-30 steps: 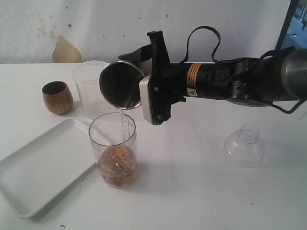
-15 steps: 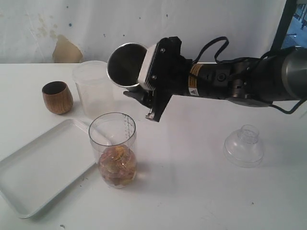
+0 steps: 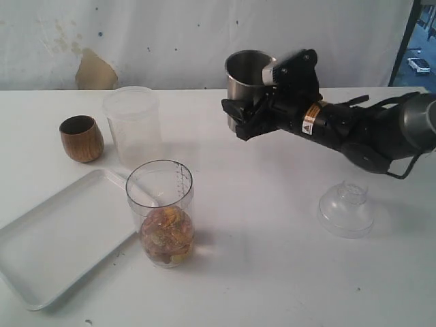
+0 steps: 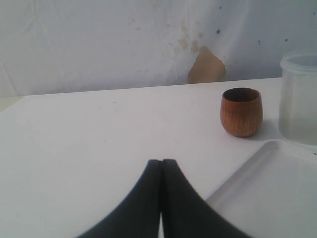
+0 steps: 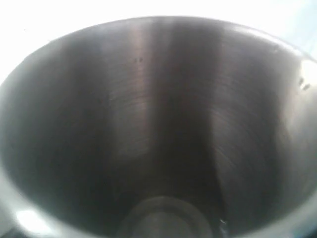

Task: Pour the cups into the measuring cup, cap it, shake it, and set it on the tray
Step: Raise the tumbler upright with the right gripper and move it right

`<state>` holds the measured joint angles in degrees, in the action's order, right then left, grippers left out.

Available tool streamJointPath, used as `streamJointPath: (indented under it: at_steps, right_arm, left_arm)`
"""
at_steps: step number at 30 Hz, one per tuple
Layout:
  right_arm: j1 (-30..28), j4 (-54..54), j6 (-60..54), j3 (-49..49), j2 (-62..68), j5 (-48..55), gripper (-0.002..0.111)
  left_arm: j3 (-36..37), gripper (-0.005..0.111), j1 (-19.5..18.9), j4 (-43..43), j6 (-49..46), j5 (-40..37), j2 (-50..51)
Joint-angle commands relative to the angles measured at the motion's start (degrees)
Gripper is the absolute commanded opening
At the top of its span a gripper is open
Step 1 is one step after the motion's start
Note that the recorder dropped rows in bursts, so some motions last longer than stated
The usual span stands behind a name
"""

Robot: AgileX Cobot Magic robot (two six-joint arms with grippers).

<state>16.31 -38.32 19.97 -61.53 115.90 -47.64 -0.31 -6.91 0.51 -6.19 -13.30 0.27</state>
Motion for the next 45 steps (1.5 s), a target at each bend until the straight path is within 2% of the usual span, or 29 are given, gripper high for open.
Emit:
streamJointPath:
  at_steps: [1,7,12,17,26,28,30,33,35,38,40,45]
  right_arm:
    - [-0.8,2.9,0.4,-1.9,5.3,-3.1,0.000]
    - [-0.8,2.8,0.9,-4.1,11.1,-3.0,0.000]
    - [-0.8,1.7,1.2,-4.1,11.2,-2.5,0.000]
    - [-0.8,-1.5,1.2,-4.1,11.2,2.8,0.000]
    - [-0.8,-2.4,1.2,-4.1,11.2,1.1,0.001]
    - [-0.8,-2.4,1.3,-4.1,11.2,1.0,0.007]
    - [-0.8,-2.6,1.7,-4.1,11.2,0.9,0.018]
    - [-0.8,-2.6,1.9,-4.1,11.2,0.9,0.046]
    - [-0.8,-2.2,2.6,-4.1,11.2,0.9,0.069]
    - [-0.8,-2.3,3.3,-4.1,11.2,1.5,0.092]
    - [-0.8,-2.3,3.5,-4.1,11.2,2.2,0.098]
    - [-0.8,-2.5,4.6,-4.1,11.0,3.1,0.098]
  left_arm:
    - [0.3,0.000,0.4,0.1,-0.1,0.4,-0.3]
    - [0.3,0.000,0.4,0.1,-0.1,0.4,-0.3]
    - [0.3,0.000,0.4,0.1,-0.1,0.4,-0.3]
    - [0.3,0.000,0.4,0.1,-0.1,0.4,-0.3]
    - [0.3,0.000,0.4,0.1,-0.1,0.4,-0.3]
    - [0.3,0.000,0.4,0.1,-0.1,0.4,-0.3]
    - [0.3,0.000,0.4,0.1,-0.1,0.4,-0.3]
    - [0.3,0.000,0.4,0.1,-0.1,0.4,-0.3]
    - [0.3,0.000,0.4,0.1,-0.1,0.4,-0.3]
    - [0.3,0.000,0.4,0.1,-0.1,0.4,-0.3]
    - [0.3,0.000,0.4,0.1,-0.1,0.4,-0.3]
    - [0.3,0.000,0.4,0.1,-0.1,0.4,-0.3]
